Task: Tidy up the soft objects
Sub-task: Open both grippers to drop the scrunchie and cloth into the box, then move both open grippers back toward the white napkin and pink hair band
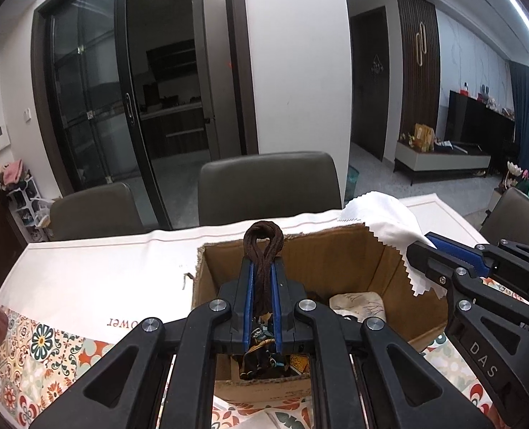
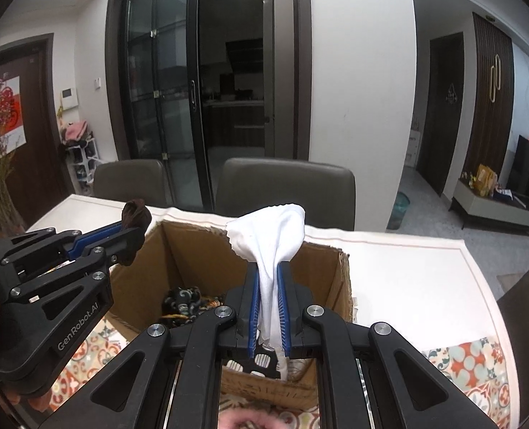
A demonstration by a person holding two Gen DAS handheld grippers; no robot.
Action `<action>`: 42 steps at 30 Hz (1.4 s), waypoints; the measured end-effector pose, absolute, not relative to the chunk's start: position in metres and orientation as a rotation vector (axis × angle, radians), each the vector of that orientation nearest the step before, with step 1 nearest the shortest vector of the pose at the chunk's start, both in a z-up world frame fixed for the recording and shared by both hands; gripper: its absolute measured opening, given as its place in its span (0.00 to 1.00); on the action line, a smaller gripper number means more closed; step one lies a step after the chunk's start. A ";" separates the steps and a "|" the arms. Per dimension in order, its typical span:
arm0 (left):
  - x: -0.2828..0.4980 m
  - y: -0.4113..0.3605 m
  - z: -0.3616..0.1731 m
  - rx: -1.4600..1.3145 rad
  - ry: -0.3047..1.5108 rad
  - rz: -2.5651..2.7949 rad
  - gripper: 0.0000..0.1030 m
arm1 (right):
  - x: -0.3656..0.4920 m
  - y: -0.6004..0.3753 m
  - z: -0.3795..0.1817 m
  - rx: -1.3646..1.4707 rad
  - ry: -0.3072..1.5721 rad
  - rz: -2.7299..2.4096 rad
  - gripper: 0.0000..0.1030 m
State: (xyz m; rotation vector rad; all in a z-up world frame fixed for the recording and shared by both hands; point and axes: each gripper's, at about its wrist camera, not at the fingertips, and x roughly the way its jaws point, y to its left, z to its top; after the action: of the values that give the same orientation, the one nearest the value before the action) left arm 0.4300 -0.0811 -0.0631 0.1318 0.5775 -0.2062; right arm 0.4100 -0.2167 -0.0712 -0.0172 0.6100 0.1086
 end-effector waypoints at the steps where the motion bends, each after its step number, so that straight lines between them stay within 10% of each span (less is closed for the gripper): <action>1: 0.434 -0.082 -0.065 0.133 0.586 -0.208 0.11 | 0.412 -0.217 -0.074 -0.014 0.618 0.109 0.11; 14: 0.451 -0.087 -0.092 0.160 0.679 -0.211 0.31 | 0.429 -0.226 -0.107 0.025 0.730 0.133 0.12; 19: 0.448 -0.085 -0.092 0.155 0.675 -0.203 0.42 | 0.429 -0.225 -0.107 0.037 0.747 0.138 0.38; 42: 0.388 -0.063 -0.048 0.120 0.572 -0.173 0.68 | 0.372 -0.230 -0.056 0.047 0.602 0.043 0.67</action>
State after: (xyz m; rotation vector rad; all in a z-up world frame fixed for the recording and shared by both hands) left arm 0.3880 -0.0632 -0.0478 0.1199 0.5721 -0.1734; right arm 0.3722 -0.2299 -0.0557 0.0466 0.6023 0.0428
